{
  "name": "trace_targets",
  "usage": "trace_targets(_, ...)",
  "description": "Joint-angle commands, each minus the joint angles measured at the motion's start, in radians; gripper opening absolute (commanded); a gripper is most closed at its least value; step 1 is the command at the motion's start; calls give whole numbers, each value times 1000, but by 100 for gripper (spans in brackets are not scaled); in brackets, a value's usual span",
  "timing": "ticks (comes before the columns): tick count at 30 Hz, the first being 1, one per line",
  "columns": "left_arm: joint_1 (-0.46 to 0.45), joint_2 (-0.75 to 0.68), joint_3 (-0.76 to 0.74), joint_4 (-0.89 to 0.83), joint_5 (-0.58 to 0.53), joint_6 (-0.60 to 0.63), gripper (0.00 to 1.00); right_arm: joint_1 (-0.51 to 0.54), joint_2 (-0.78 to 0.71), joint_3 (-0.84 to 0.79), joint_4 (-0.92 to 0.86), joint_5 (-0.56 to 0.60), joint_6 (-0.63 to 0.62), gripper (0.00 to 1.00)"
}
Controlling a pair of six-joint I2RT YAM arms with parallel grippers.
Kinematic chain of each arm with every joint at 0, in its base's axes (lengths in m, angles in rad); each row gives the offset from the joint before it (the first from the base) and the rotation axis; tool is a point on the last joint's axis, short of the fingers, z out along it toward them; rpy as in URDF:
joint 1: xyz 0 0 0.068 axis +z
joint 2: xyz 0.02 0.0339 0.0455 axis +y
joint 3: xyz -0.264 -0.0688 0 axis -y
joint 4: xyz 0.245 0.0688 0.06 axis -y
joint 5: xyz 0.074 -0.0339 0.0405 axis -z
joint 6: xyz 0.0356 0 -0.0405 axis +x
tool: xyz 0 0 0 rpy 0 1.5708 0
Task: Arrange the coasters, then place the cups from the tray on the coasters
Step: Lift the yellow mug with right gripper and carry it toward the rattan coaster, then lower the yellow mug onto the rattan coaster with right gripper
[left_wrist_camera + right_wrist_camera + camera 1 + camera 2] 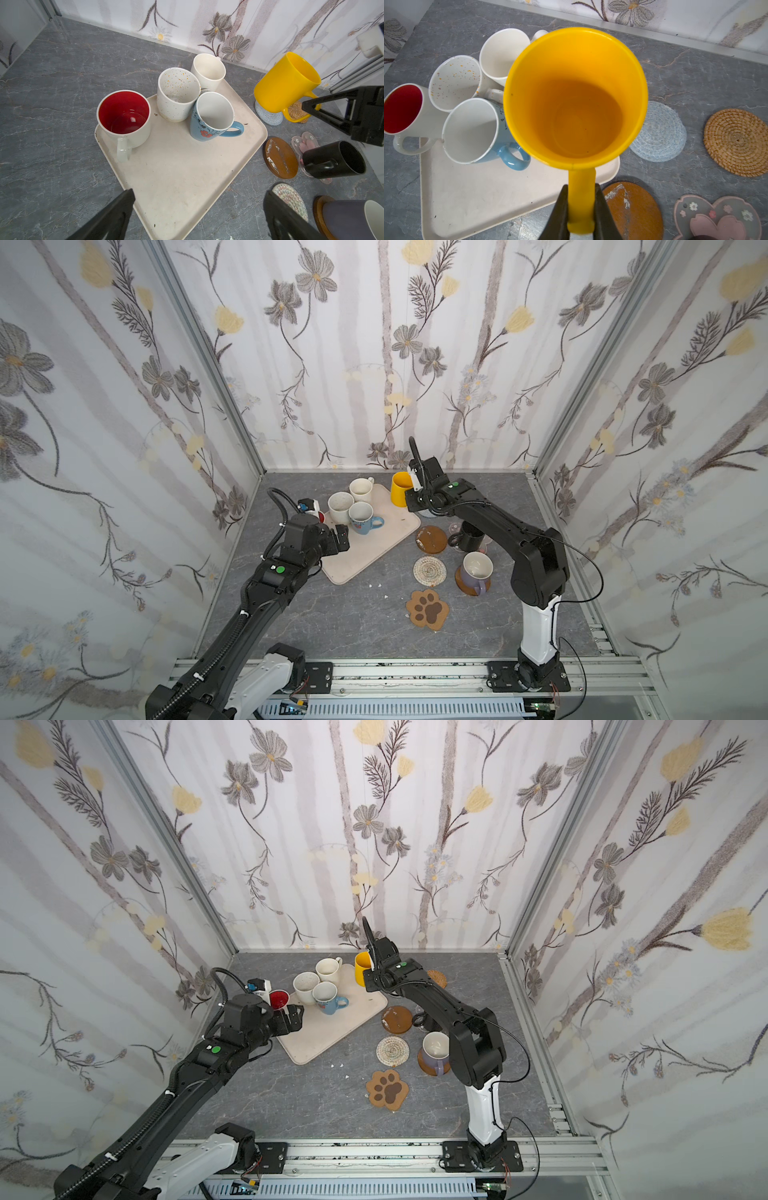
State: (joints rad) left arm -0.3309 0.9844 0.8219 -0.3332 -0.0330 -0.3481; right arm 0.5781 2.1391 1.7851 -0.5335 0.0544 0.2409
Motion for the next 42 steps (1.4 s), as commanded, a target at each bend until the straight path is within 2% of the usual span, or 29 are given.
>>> trace_targets(1,1,29,29,29,-4,-15,100,-39,-31,-11,74,-7,-31,0)
trace_targets(8,-2,113,83,46,2,-28,100,-155,-53,-24,73,-34,-41,0)
trace_targets(18,-5,228,150,72,12,-22,100,-293,-6,34,35,1,-44,0)
trace_targets(33,-3,270,125,114,39,-26,100,-363,97,63,14,91,-50,0)
trace_targets(42,-3,267,105,131,48,-28,100,-393,152,102,13,71,-23,0)
